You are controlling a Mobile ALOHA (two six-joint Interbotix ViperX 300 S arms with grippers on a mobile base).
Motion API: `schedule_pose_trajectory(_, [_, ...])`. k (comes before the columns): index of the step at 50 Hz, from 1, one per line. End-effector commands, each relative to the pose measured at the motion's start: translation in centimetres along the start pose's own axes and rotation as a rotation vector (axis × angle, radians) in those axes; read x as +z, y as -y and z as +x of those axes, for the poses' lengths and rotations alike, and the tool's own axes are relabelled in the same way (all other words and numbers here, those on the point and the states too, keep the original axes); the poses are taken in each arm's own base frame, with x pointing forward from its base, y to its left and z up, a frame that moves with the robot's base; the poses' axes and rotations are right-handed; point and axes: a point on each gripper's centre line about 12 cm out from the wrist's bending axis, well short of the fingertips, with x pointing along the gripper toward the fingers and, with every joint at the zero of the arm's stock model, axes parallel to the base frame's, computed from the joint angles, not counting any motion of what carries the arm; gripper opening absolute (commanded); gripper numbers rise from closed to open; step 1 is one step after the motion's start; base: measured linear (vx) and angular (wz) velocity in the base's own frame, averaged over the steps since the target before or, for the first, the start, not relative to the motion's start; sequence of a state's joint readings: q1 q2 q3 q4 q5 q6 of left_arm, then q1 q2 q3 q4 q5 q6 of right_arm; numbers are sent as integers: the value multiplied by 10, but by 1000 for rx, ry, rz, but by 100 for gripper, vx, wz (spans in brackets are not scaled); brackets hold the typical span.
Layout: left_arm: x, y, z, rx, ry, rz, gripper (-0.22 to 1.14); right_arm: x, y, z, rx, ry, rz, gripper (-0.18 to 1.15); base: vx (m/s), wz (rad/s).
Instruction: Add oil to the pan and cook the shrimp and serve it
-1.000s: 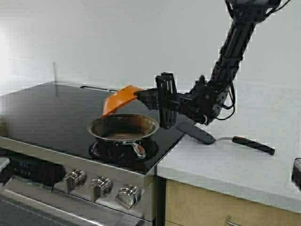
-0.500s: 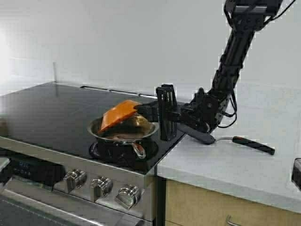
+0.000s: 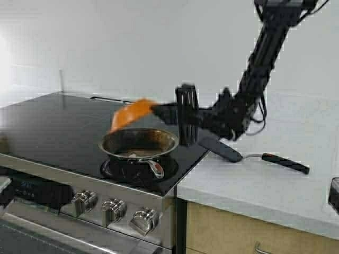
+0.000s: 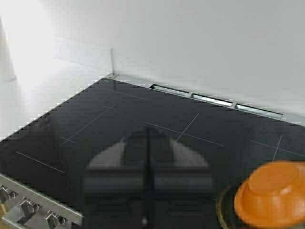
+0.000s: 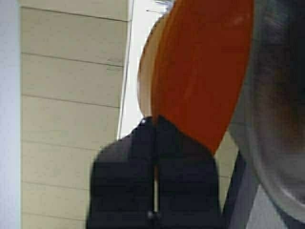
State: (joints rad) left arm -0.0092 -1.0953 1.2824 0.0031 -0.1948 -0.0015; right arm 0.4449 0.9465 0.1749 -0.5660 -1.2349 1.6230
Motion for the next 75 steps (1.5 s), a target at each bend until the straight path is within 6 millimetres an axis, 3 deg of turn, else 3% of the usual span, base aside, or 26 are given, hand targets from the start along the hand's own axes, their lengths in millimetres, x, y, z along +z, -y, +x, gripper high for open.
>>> schedule_pose_trajectory(1, [5,0,2,0,11,2,3,15,-61,11,94,19,-110,6,0,0])
schedule_pose_trajectory(9, [5,0,1,0,14,2,3,24,-96,11,-75,9,-316,6,0,0])
schedule_pose_trajectory(19, [5,0,1,0,14,-2,3,39,-138,1,-526,-122,-791,6,0,0])
schedule_pose_trajectory(29, [6,0,1,0,15,0,3,57,-186,-43,-1170,-171,-1356,6,0,0])
schedule_pose_trajectory(36, [6,0,1,0,15,-2,3,67,-198,-87,-1580,-292,-1550,6,0,0])
schedule_pose_trajectory(42, [6,0,1,0,15,-2,3,83,-195,-128,-1781,-388,-1544,6,0,0])
schedule_pose_trajectory(55, [7,0,1,2,18,-2,3,148,-192,-228,-2017,-332,-1305,6,0,0])
schedule_pose_trajectory(66, [8,0,1,0,20,2,3,182,-153,-306,-2177,-384,-1068,6,0,0])
schedule_pose_trajectory(75, [7,0,1,0,20,0,3,195,-108,-328,-2170,-442,-989,6,0,0])
